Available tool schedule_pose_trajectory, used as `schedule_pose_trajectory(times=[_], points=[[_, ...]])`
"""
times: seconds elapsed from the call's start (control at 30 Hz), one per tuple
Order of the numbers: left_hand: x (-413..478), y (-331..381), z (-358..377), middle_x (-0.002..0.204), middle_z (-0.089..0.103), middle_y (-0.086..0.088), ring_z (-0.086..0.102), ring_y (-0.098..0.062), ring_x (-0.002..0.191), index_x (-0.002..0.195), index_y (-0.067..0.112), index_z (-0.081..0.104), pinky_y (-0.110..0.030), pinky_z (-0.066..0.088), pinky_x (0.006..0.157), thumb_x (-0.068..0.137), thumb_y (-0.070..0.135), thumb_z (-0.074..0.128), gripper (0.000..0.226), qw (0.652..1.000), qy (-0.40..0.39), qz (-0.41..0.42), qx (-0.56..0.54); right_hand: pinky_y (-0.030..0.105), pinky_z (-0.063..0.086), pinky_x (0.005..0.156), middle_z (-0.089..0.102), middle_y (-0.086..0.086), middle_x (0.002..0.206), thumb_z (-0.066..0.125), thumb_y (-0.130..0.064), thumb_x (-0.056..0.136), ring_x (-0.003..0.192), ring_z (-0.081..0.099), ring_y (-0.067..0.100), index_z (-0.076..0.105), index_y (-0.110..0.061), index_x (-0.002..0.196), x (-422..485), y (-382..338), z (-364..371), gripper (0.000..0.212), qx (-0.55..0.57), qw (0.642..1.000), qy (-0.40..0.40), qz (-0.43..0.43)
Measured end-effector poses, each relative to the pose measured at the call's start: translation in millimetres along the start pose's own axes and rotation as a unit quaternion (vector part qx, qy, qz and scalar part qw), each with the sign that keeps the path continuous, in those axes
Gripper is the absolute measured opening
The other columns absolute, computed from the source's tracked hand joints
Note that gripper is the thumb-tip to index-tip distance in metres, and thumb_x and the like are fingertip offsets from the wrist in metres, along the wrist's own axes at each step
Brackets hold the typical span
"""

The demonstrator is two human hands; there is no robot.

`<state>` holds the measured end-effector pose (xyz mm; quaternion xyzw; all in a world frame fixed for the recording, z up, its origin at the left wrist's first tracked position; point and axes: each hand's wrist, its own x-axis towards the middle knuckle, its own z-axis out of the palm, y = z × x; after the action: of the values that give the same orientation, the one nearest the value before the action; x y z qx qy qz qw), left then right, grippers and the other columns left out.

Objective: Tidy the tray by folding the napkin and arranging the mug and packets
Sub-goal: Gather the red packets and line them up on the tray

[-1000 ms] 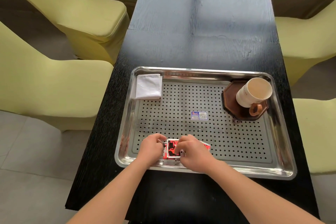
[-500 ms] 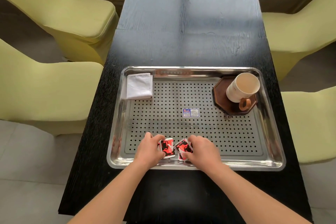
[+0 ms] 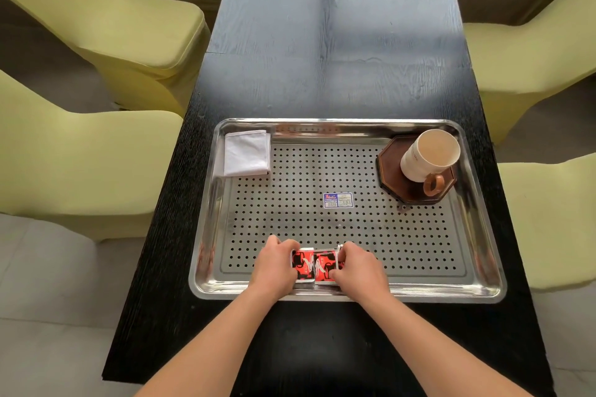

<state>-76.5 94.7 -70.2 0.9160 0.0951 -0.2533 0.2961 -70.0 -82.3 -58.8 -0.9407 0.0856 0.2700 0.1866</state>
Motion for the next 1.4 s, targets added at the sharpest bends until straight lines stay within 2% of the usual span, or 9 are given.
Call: schedule_pose_trajectory(times=[0.17,0.27,0.57,0.63,0.7,0.77,1.03,1.23,1.4], points=[[-2.0,3.4,5.7,0.106,0.045,0.002,0.052,-0.014,0.094,0.13,0.027,0.059,-0.025,0.043,0.077,0.085,0.027,0.072,0.046,1.0,0.008,-0.011,-0.028,0.034,0.054,0.067,0.068,-0.003,0.089,0.07,-0.045,0.082,0.08,0.065,0.02,0.052,-0.024,0.091,-0.7,-0.8,2.9,0.029,-0.045,0.997,0.048,-0.028],[-2.4,3.5,6.5,0.108,0.046,0.003,0.053,-0.014,0.096,0.131,0.027,0.058,-0.025,0.045,0.079,0.086,0.026,0.072,0.047,0.999,0.011,-0.014,-0.028,0.033,0.052,0.064,0.07,0.0,0.09,0.071,-0.04,0.082,0.081,0.067,0.023,0.047,-0.025,0.086,-2.4,-3.8,7.4,0.029,-0.051,0.996,0.058,-0.041],[-2.5,1.8,4.9,0.107,0.048,0.003,0.054,-0.012,0.093,0.133,0.028,0.058,-0.024,0.045,0.078,0.087,0.023,0.072,0.048,0.999,0.015,-0.012,-0.033,0.032,0.051,0.06,0.065,-0.005,0.08,0.066,-0.038,0.088,0.072,0.06,0.019,0.057,-0.025,0.091,-2.5,2.1,1.5,0.016,-0.038,0.995,0.079,-0.041],[-2.6,1.2,4.8,0.107,0.048,0.003,0.054,-0.012,0.093,0.133,0.027,0.058,-0.023,0.045,0.078,0.087,0.023,0.073,0.048,0.999,0.014,-0.012,-0.038,0.032,0.052,0.063,0.059,-0.006,0.091,0.068,-0.034,0.088,0.081,0.057,0.016,0.058,-0.028,0.102,0.7,6.4,-2.0,0.018,-0.03,0.993,0.099,-0.051],[-2.8,0.5,4.3,0.107,0.048,0.004,0.054,-0.012,0.095,0.133,0.027,0.058,-0.023,0.045,0.078,0.087,0.023,0.073,0.048,0.999,0.011,-0.013,-0.04,0.03,0.049,0.067,0.051,-0.005,0.115,0.07,-0.027,0.087,0.101,0.05,0.017,0.052,-0.033,0.126,7.1,13.0,-5.8,0.043,-0.06,0.993,0.069,-0.07],[-2.1,0.0,3.9,0.108,0.048,0.004,0.053,-0.011,0.095,0.132,0.027,0.059,-0.022,0.044,0.076,0.088,0.022,0.073,0.047,0.999,0.011,-0.014,-0.039,0.03,0.049,0.073,0.045,-0.006,0.126,0.071,-0.024,0.087,0.11,0.045,0.018,0.047,-0.033,0.137,12.7,19.2,-10.6,0.056,-0.099,0.989,0.036,-0.102],[-1.7,1.9,2.9,0.109,0.047,0.003,0.051,-0.011,0.096,0.131,0.026,0.059,-0.021,0.043,0.074,0.088,0.021,0.072,0.044,0.999,0.009,-0.014,-0.03,0.036,0.051,0.089,0.05,-0.006,0.121,0.072,-0.007,0.085,0.11,0.044,0.016,0.063,-0.031,0.128,23.0,41.2,-26.9,0.05,-0.105,0.976,-0.007,-0.19],[-1.0,3.6,2.1,0.111,0.048,0.002,0.052,-0.012,0.097,0.131,0.026,0.059,-0.023,0.046,0.077,0.088,0.022,0.073,0.045,1.0,0.004,-0.016,-0.025,0.03,0.047,0.092,0.052,-0.008,0.115,0.072,-0.016,0.087,0.111,0.048,0.016,0.067,-0.026,0.121,17.3,36.4,-16.7,0.036,-0.034,0.986,0.002,-0.162],[-1.5,4.9,3.9,0.105,0.046,0.005,0.051,-0.01,0.091,0.13,0.03,0.06,-0.022,0.041,0.073,0.085,0.027,0.074,0.047,0.999,0.009,-0.016,-0.032,0.03,0.047,0.087,0.049,-0.013,0.117,0.065,-0.044,0.089,0.111,0.041,0.012,0.05,-0.045,0.132,10.5,23.0,-12.0,0.046,-0.055,0.977,0.035,-0.201]])
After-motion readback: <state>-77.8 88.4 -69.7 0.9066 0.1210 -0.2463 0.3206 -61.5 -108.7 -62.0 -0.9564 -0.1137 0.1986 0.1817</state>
